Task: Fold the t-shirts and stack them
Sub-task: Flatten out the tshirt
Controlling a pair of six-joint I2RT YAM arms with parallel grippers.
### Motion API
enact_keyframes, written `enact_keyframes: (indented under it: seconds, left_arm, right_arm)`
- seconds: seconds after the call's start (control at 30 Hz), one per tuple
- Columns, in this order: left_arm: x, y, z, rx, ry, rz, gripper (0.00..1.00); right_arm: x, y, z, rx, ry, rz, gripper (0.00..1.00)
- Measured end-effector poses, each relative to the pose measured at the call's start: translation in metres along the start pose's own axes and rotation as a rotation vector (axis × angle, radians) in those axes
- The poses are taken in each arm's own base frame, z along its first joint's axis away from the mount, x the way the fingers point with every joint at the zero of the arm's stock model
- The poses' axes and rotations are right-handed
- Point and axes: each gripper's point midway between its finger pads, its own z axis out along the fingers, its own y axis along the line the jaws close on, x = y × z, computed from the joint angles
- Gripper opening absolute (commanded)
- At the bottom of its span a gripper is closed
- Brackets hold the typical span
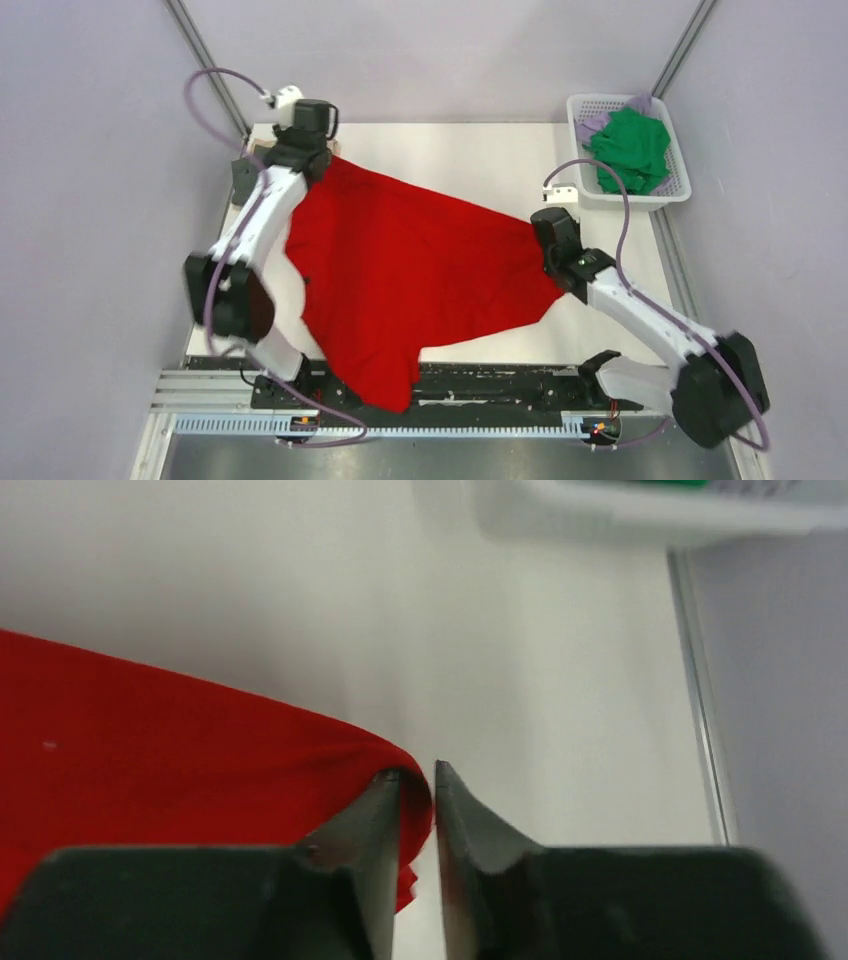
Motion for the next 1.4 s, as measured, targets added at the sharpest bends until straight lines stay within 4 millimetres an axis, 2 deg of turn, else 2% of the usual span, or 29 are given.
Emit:
enact_keyframes:
  seconds: [0.03, 0.07, 0.1, 0.17, 0.23, 0.3, 0.43, 0.5, 0.6, 0.7, 0.77, 0.83, 0.87, 0.93, 1.03, 1.27, 1.4]
  left_arm:
    - [0.023, -0.001, 0.019, -0.014, 0.054, 0.035, 0.99]
    - [0.059, -0.005, 0.042, -0.029, 0.138, 0.085, 1.0]
    - [0.095, -0.01, 0.062, -0.034, 0.216, 0.12, 1.0]
    - [0.15, -0.013, 0.083, -0.043, 0.343, 0.173, 1.0]
    - [0.176, -0.014, 0.088, -0.039, 0.418, 0.2, 1.0]
    - [0.181, -0.016, 0.083, -0.021, 0.446, 0.2, 1.0]
    - [0.152, -0.03, 0.064, 0.047, 0.4, 0.147, 1.0]
    - [0.137, -0.033, 0.044, 0.085, 0.365, 0.116, 1.0]
    - [0.134, -0.034, 0.002, 0.16, 0.341, 0.095, 1.0]
    - [0.157, -0.037, -0.038, 0.256, 0.367, 0.09, 1.0]
    - [0.188, -0.04, -0.056, 0.315, 0.422, 0.096, 1.0]
    - [0.225, -0.04, -0.067, 0.352, 0.502, 0.106, 1.0]
    - [0.241, -0.037, -0.071, 0.36, 0.536, 0.118, 1.0]
    - [0.274, -0.029, -0.082, 0.371, 0.613, 0.148, 1.0]
    - [0.303, -0.023, -0.094, 0.383, 0.686, 0.159, 1.0]
    - [0.324, -0.013, -0.095, 0.363, 0.717, 0.149, 1.0]
    - [0.328, -0.007, -0.093, 0.343, 0.715, 0.157, 1.0]
  right_arm:
    - [0.029, 0.0, 0.012, 0.005, 0.077, -0.016, 0.6]
    - [0.057, -0.002, 0.024, 0.016, 0.163, -0.031, 0.69]
    - [0.076, -0.003, 0.033, 0.027, 0.233, -0.037, 0.77]
    - [0.097, -0.006, 0.048, 0.056, 0.317, -0.038, 0.94]
    - [0.1, -0.003, 0.056, 0.061, 0.347, -0.04, 0.98]
    - [0.086, 0.001, 0.059, 0.046, 0.32, -0.02, 0.98]
    - [0.051, 0.017, 0.058, -0.052, 0.23, 0.045, 0.97]
    - [0.04, 0.03, 0.051, -0.141, 0.194, 0.061, 0.95]
    - [0.039, 0.056, 0.033, -0.296, 0.17, 0.047, 0.91]
    - [0.054, 0.1, 0.004, -0.499, 0.179, -0.04, 0.88]
    - [0.074, 0.131, -0.022, -0.626, 0.206, -0.142, 0.82]
    - [0.09, 0.151, -0.039, -0.712, 0.233, -0.223, 0.75]
    - [0.096, 0.156, -0.044, -0.734, 0.247, -0.248, 0.74]
    - [0.113, 0.161, -0.046, -0.749, 0.291, -0.306, 0.72]
    - [0.137, 0.162, -0.048, -0.755, 0.356, -0.391, 0.67]
    - [0.158, 0.158, -0.045, -0.738, 0.407, -0.478, 0.54]
    - [0.158, 0.161, -0.042, -0.726, 0.408, -0.483, 0.5]
